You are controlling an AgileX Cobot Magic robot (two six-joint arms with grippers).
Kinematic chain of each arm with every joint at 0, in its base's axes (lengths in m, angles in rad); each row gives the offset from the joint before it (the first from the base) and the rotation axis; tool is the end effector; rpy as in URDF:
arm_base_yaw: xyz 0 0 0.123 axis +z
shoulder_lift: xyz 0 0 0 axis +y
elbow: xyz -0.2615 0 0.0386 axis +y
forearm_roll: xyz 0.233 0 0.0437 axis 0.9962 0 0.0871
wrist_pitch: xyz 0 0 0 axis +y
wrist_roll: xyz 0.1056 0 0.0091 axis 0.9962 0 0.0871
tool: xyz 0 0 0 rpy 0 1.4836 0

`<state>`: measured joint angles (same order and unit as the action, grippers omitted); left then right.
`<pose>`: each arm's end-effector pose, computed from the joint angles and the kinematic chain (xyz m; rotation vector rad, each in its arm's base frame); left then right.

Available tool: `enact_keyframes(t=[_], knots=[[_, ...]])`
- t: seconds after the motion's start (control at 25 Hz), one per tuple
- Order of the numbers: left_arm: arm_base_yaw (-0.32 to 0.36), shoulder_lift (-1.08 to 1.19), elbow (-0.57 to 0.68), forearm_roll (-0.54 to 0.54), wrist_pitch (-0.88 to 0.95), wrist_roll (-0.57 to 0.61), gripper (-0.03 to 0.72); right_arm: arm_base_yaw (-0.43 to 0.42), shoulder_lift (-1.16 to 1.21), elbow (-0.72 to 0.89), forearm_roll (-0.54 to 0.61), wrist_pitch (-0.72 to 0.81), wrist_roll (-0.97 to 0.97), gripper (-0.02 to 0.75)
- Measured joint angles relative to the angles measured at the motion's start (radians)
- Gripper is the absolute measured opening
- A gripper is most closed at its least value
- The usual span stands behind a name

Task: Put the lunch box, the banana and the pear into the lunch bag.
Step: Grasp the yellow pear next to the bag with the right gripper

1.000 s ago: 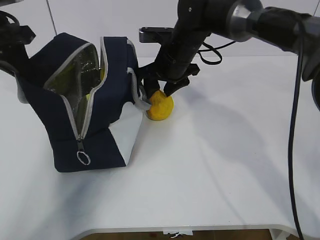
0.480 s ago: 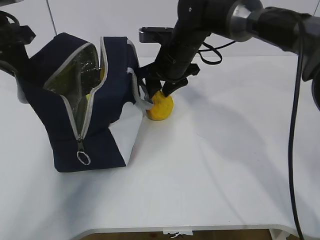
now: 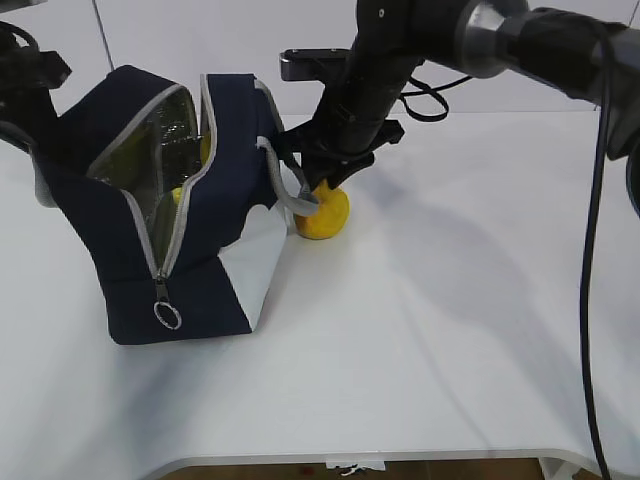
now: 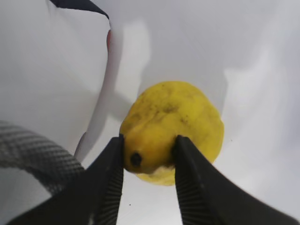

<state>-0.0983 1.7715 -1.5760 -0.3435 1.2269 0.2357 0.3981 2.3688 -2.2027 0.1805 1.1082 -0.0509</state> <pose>0.3473 -0.0680 0.2719 0.3634 2.8268 -0.4605 0.4459 0.2060 0.1857 -0.5510 2.7203 0.3359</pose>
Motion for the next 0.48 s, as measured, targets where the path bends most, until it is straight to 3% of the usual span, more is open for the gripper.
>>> enact_keyframes(t=[0.48], knots=[[0.0,0.0,0.0,0.0,0.0,0.0,0.008,0.0,0.002,-0.042,-0.07,0.117,0.0,0.255]])
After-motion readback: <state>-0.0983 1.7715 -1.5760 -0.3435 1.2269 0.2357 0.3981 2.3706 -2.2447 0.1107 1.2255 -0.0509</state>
